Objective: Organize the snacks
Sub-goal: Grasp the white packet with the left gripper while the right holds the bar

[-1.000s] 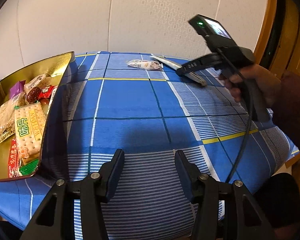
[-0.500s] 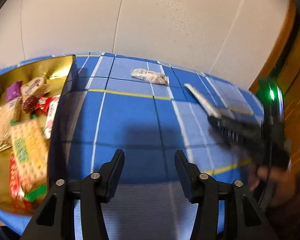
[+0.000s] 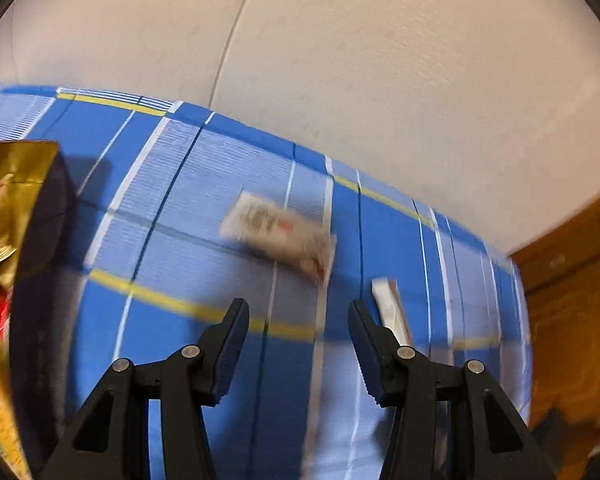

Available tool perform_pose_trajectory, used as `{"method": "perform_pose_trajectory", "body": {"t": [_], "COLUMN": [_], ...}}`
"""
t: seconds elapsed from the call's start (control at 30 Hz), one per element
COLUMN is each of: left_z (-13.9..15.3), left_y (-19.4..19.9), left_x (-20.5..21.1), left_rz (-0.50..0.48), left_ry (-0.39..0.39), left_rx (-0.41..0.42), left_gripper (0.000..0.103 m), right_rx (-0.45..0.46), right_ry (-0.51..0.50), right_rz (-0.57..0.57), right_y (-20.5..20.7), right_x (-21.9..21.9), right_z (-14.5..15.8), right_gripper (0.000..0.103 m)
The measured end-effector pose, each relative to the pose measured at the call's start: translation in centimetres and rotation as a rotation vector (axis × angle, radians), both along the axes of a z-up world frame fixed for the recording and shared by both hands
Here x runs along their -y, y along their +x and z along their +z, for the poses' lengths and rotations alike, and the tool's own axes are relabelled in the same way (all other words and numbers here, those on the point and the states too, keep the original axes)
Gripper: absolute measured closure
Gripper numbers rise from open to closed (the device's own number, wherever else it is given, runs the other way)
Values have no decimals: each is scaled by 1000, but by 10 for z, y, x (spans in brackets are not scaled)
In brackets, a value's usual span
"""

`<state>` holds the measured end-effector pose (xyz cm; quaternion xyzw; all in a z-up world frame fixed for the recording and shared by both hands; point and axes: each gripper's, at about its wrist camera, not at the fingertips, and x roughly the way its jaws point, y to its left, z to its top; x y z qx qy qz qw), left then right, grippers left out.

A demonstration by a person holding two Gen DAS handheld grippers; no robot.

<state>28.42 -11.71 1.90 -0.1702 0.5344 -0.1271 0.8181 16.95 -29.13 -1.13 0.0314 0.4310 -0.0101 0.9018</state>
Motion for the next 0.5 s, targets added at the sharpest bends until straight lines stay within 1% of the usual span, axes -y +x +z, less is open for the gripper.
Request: {"method": "perform_pose_trajectory", "body": {"t": [0.07,0.1,0.13,0.2,0.27,0.4,0.43,0.47,0.5], "left_z": [-4,-6,-11,-17,-20,-28,-27,-27,-27], "left_y": [21,27,37,49,60,77,79,82,83], "left_x": [2,3,6,10,15,29,32,37,45], "left_rz": [54,63,58,94,103,103,105,100,73], "left_ry": [1,-8,-6,35,53,129,146,177,226], "left_rx": [-37,-51,-84,-115,-119,-130,-116,-101,-91], "left_gripper": [52,51,50,51,50,49,46,40,39], "right_rx": [3,4,6,14,16,21,22,23,23], "right_ry": [20,28,39,60,75,109,116,122,125], "right_rz": [0,0,0,0,0,-9,-10,-11,-11], "right_y": [0,0,-1,-2,-2,-4,-4,-4,-4], "right_x": [3,4,5,8,9,13,13,14,14], "right_z": [0,0,0,0,0,0,0,0,0], "right_gripper": [69,69,69,69,69,69,69,69,69]}}
